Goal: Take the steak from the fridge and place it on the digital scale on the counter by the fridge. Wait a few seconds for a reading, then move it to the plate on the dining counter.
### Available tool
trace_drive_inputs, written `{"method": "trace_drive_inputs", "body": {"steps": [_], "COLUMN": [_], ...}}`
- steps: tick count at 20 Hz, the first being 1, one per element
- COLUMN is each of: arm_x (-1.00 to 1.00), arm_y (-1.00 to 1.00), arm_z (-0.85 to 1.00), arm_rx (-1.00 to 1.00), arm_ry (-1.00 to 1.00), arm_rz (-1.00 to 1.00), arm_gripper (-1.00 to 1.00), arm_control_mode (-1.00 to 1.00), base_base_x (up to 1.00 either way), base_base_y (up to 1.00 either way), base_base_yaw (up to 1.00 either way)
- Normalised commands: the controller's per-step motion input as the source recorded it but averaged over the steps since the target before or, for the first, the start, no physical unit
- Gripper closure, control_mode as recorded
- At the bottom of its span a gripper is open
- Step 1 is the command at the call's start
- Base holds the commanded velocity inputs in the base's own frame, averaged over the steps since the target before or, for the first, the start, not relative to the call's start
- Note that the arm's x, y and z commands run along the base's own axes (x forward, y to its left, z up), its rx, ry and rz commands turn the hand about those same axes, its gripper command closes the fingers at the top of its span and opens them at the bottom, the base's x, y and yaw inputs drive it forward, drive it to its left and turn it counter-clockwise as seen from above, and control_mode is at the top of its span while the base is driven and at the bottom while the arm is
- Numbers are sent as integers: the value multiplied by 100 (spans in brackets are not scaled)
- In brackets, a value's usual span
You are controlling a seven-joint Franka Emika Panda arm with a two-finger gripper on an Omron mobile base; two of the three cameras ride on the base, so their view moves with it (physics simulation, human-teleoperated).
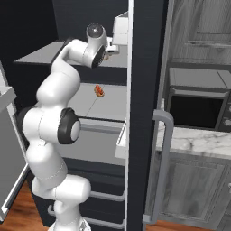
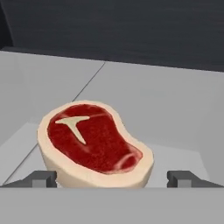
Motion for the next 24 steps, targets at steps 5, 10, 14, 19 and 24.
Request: {"method": "trace_drive_inputs", "body": {"steps": [5, 10, 14, 19, 24], "arm_x": [17, 17, 22, 12, 5], "arm_y": [0, 0, 0, 0, 18], "arm_z": [-20, -22, -20, -24, -21], "arm_rx": [0, 0, 0, 0, -3], "arm_ry": [3, 3, 3, 4, 1], "arm_rz": [4, 10, 13, 13, 8], "arm_gripper": [-100, -100, -100, -100, 100], "arm_control_mode": [-100, -100, -100, -100, -100], "base_base_x": [0, 0, 0, 0, 0], "base_base_y": [0, 0, 0, 0, 0], "base_base_yaw": [0, 0, 0, 0, 0]}}
